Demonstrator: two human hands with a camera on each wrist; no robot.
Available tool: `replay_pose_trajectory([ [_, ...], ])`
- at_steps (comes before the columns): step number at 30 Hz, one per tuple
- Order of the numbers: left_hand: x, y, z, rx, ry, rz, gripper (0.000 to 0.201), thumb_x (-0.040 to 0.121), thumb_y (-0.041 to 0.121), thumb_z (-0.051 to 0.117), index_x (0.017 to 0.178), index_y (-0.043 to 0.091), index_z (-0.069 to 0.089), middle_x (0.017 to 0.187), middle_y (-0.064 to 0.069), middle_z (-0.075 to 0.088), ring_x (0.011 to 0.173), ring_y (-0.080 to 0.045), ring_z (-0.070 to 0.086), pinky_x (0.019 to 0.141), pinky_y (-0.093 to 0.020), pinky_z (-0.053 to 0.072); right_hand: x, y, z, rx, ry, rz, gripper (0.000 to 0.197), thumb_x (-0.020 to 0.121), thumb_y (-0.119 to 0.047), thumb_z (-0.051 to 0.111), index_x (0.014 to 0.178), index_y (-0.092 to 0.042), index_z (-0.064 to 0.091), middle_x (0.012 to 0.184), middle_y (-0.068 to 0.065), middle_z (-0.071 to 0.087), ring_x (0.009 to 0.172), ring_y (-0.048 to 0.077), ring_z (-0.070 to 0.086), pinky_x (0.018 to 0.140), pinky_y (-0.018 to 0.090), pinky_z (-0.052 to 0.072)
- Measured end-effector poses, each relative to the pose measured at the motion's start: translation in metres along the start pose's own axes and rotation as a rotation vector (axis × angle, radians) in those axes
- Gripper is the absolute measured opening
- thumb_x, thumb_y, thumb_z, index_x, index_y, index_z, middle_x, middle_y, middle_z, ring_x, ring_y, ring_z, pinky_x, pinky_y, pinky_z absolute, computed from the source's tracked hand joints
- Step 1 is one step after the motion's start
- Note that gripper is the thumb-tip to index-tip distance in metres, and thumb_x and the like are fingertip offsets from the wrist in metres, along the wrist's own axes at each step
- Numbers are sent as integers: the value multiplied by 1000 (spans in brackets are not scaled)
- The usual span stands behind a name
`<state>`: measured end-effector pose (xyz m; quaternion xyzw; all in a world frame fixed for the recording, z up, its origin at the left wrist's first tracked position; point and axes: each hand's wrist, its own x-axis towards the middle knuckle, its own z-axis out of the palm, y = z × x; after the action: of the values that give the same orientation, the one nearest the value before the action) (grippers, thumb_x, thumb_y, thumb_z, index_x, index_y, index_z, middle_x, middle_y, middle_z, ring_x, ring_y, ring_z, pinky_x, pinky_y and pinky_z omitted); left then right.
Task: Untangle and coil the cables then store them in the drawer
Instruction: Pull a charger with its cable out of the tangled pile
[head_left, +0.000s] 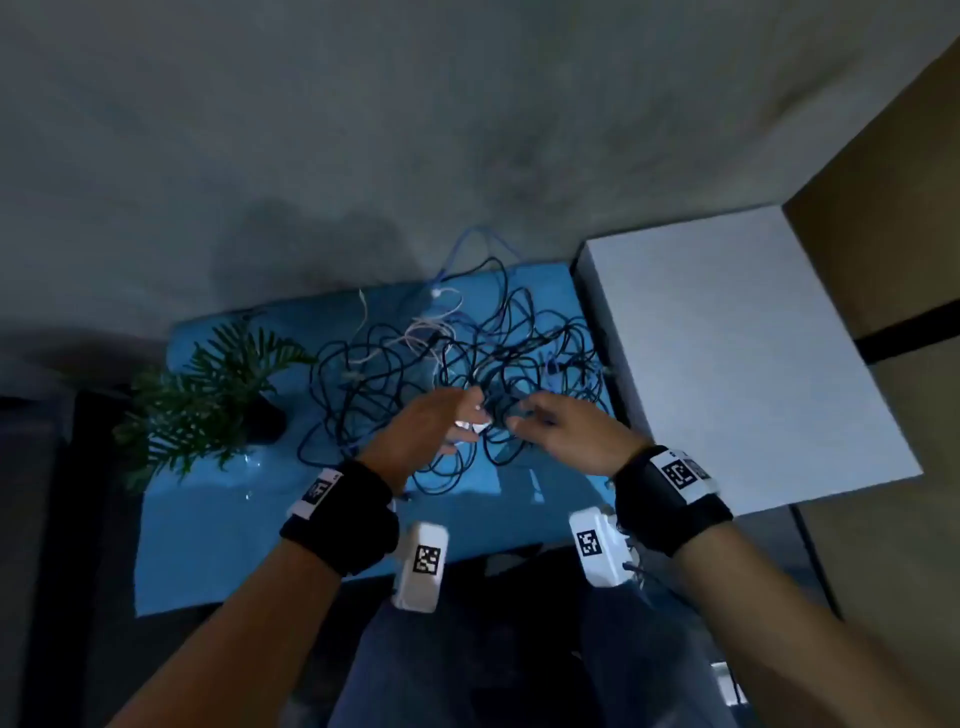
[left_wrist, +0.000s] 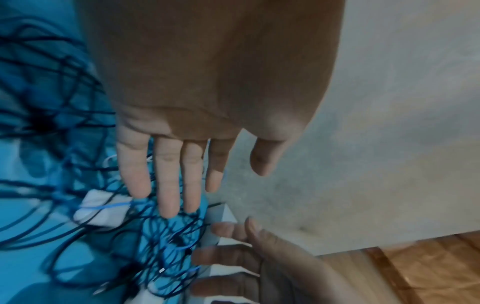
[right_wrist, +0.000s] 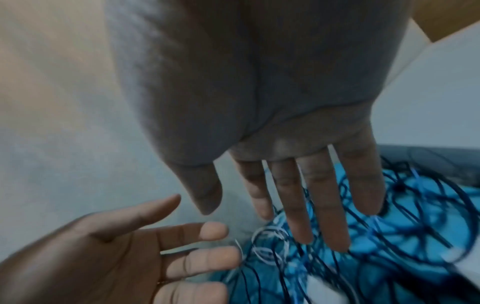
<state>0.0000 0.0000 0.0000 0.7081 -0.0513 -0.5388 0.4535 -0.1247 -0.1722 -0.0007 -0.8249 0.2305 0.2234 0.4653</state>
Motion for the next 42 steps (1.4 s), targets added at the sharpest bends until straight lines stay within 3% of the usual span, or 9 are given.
replay_pose_trajectory([
  [3,23,-47,6,-44,13,-53,33,102,44,51,123,20,61,116,1,70,108,-21,67,85,-34,48,23,26,41,31,66,5,30,101,-45,56,114,-19,64,98,-3,66,89,16,60,76,29,46],
  [7,53,-114,22,-95,66,-45,30,99,43,58,114,18,66,110,-2,74,93,-16,72,81,-32,47,49,70,86,134,393,-64,15,101,-24,55,89,-25,64,84,0,70,78,18,63,76,39,51],
  [13,89,-198,51,-191,119,46,48,82,58,72,109,18,71,104,0,77,93,-27,73,88,-38,50,77,122,115,139,454,-132,14,103,-28,54,99,-20,65,76,1,65,69,17,59,65,38,49],
  [17,97,-224,59,-235,178,188,39,86,49,72,114,23,68,107,-3,74,89,-23,73,83,-36,55,86,140,124,104,448,-219,10,104,-26,55,107,-21,63,66,-4,53,60,12,50,56,27,37],
  [22,105,-239,58,-258,186,304,40,88,35,60,126,21,60,110,-4,74,81,-22,71,68,-33,56,83,144,125,29,423,-325,21,103,-30,57,123,-24,63,68,-5,55,67,13,55,62,30,45],
  [26,108,-242,60,-153,139,448,42,97,33,64,137,38,54,116,2,72,83,-23,72,64,-29,56,78,149,128,-307,324,-309,39,102,-42,55,140,-36,49,78,-13,58,77,12,56,69,39,49],
  [31,113,-247,66,59,159,604,28,98,28,61,126,27,63,105,5,73,76,-18,69,59,-31,57,71,158,145,-455,368,-370,44,103,-38,52,144,-35,38,78,-12,49,76,15,47,63,36,36],
  [36,119,-246,71,157,201,618,13,96,7,66,92,14,55,64,-2,48,61,-21,51,50,-26,45,55,171,159,-306,424,-407,49,101,-39,57,147,-33,43,98,0,66,92,23,60,80,44,50],
  [42,106,-249,73,-89,292,575,17,102,20,60,94,12,48,81,-11,49,73,-25,54,57,-34,48,29,197,162,-292,551,-301,53,100,-42,56,149,-32,37,97,-3,63,90,21,59,77,42,51],
])
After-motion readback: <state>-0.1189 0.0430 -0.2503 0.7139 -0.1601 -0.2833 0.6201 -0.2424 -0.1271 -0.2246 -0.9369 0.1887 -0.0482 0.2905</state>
